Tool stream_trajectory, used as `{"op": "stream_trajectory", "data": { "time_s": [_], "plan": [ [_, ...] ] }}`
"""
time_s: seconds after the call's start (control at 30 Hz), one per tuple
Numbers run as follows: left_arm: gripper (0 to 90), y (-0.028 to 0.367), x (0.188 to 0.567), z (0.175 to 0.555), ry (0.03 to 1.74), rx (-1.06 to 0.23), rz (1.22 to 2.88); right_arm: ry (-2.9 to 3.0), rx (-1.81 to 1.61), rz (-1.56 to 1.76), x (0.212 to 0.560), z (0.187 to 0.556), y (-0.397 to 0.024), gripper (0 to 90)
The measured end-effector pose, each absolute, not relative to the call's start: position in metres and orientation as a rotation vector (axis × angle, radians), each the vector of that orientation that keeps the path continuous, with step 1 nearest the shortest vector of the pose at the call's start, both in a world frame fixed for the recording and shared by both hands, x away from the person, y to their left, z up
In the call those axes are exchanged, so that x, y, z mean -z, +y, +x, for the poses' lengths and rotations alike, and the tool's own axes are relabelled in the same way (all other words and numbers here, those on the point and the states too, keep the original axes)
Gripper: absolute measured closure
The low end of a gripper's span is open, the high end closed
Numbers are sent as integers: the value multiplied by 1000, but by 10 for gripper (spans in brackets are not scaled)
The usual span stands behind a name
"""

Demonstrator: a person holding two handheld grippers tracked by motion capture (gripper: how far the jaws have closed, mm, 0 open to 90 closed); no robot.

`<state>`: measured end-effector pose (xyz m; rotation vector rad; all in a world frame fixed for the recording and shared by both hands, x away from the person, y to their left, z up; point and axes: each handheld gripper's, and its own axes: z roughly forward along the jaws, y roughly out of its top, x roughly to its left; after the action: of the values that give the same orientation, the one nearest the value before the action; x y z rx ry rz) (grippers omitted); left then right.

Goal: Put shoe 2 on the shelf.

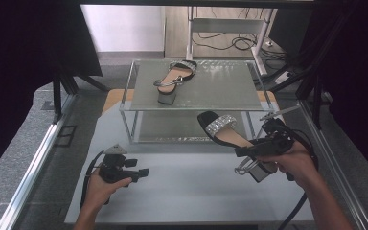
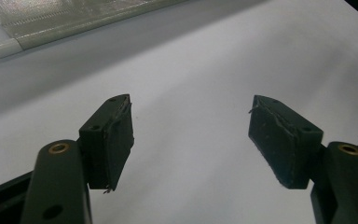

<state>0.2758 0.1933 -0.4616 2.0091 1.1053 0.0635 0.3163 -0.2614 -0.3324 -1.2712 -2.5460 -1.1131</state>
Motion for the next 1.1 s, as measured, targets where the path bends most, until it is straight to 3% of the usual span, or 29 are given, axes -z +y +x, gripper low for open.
{"op": "stream_trajectory", "data": {
  "time_s": [1.1],
  "plan": [
    [307,196,459,275,1093,-55,1986,-2497,1130,-1498,285,406,-242,420]
  ]
}}
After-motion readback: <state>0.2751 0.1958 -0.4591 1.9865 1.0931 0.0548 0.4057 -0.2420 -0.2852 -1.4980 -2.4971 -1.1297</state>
